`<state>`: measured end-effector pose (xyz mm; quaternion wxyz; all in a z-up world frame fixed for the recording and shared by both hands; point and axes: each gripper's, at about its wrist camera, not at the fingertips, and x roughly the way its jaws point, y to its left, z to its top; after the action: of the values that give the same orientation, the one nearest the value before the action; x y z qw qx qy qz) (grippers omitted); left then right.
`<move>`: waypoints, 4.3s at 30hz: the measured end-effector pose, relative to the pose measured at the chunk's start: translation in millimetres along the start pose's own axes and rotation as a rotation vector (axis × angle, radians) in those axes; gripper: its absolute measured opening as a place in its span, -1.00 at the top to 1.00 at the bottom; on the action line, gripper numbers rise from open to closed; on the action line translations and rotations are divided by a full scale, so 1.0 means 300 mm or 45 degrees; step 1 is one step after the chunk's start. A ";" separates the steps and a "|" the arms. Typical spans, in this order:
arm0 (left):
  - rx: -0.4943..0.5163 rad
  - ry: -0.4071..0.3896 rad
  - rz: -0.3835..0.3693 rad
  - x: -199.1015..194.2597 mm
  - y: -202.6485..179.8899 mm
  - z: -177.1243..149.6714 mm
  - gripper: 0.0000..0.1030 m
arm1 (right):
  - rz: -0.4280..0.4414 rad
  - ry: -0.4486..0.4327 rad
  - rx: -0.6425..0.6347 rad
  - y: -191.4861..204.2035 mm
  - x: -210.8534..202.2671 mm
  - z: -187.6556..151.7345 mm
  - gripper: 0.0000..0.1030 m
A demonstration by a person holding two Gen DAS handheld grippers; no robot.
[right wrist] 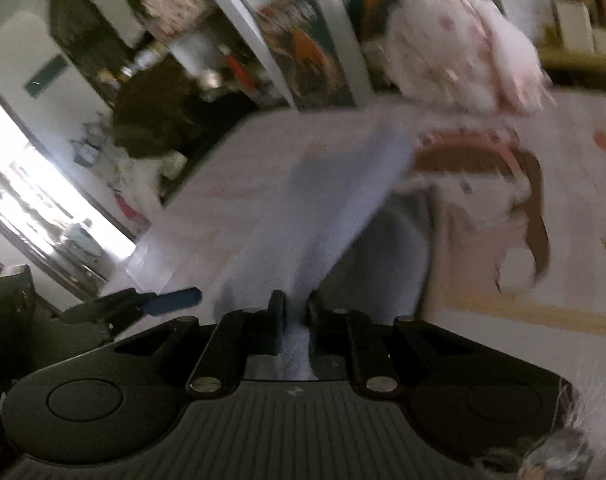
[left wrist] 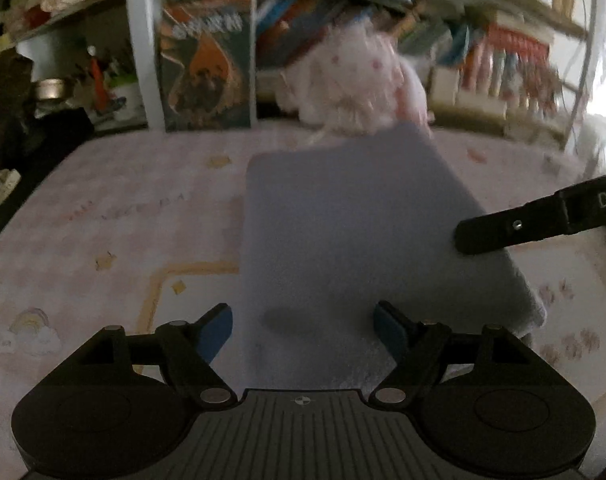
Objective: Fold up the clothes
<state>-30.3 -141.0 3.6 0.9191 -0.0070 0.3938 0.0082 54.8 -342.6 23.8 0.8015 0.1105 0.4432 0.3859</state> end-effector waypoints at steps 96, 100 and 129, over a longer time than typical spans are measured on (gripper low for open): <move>-0.443 0.162 -0.315 0.113 0.067 0.064 -0.14 | -0.208 0.080 0.067 -0.067 0.018 -0.047 0.29; -0.533 0.200 -0.362 0.141 0.110 0.049 -0.25 | -0.167 0.123 0.201 -0.128 0.034 -0.053 0.07; -0.449 -0.017 -0.287 -0.016 -0.039 0.115 0.01 | -0.119 -0.036 -0.073 -0.051 -0.109 -0.038 0.36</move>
<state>-8.3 -152.0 30.9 0.9014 -0.2116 0.3769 -0.0257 43.8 -378.2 29.6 0.8278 0.0721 0.4251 0.3589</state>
